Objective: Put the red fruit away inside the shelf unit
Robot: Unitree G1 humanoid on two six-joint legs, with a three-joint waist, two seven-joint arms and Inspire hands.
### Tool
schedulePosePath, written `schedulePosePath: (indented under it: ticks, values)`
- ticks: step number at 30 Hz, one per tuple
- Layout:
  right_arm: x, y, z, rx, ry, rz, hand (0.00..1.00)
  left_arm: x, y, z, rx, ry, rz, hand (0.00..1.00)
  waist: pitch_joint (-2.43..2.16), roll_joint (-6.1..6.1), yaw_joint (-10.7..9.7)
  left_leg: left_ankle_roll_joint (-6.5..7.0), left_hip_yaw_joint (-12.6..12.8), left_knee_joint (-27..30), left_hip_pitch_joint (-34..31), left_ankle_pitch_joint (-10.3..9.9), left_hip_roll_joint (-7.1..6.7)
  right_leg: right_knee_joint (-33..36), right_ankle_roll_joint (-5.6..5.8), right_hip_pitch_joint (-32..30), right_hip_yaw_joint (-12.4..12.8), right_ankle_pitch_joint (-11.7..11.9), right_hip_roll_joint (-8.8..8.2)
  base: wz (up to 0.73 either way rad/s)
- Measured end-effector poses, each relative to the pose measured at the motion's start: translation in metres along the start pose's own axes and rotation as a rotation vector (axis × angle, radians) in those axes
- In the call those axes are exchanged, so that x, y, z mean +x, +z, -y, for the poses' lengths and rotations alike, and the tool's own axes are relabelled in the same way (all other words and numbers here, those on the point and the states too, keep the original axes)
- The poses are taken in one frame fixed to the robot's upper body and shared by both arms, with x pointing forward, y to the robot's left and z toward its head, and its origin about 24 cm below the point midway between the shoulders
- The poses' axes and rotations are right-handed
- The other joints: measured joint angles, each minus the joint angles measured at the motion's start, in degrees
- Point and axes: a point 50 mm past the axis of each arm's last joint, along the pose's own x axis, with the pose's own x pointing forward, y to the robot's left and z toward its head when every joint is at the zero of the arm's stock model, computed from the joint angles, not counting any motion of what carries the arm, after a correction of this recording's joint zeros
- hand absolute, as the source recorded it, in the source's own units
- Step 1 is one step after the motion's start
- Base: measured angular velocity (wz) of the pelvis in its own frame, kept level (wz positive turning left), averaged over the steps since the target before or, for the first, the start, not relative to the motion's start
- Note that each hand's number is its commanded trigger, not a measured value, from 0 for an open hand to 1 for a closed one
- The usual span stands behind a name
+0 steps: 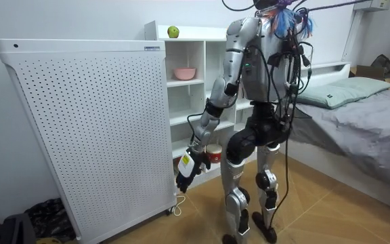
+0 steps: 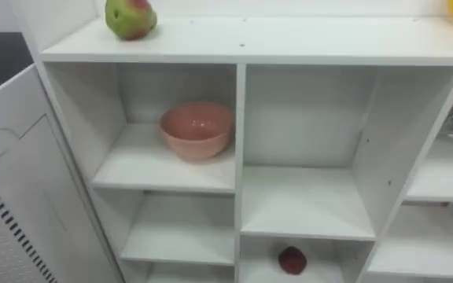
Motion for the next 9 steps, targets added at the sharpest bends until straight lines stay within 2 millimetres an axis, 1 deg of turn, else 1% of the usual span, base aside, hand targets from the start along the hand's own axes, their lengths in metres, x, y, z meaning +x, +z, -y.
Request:
schedulePosePath:
  ticks: [2,4,6,7,9]
  values:
    - [-0.002,-0.019,0.006,-0.04,-0.013,-0.053,0.0,-0.002,-0.008,0.003,0.021,-0.003,0.014,0.0,0.08,-0.2,-1.07,-0.05,0.32,-1.24,2.83,0.02,0.19,-2.19,0.16,3.15,0.09,0.18,0.52,-0.02]
    - [-0.003,-0.03,0.01,-0.053,-0.025,-0.077,0.0,-0.004,-0.015,0.004,0.054,-0.004,0.006,0.0,0.12,-0.21,-1.98,-0.05,0.39,-1.68,4.47,0.02,0.21,-3.49,0.36,5.09,0.32,0.36,0.79,-0.02]
    - [-0.005,-0.038,0.015,-0.077,-0.038,-0.101,0.0,-0.004,-0.021,0.004,0.067,-0.003,-0.004,0.0,0.25,-0.04,-2.18,-0.05,0.42,-2.07,5.97,0.01,0.19,-4.63,0.51,6.9,0.37,0.61,0.94,-0.05]
    - [-0.006,-0.043,0.018,-0.11,-0.046,-0.116,0.0,-0.005,-0.027,0.005,0.055,0.002,-0.017,0.0,0.33,0.0,-2.08,-0.05,0.61,-2.75,6.99,0.01,0.18,-4.96,0.57,7.71,0.66,0.63,1.05,-0.11]
    - [-0.007,-0.05,0.018,-0.165,-0.056,-0.139,0.0,-0.006,-0.029,0.005,0.029,0.015,-0.018,0.0,0.3,0.09,-2.01,-0.05,0.89,-3.83,8.12,0.01,0.23,-5.29,0.61,8.23,1.08,0.66,1.26,-0.1]
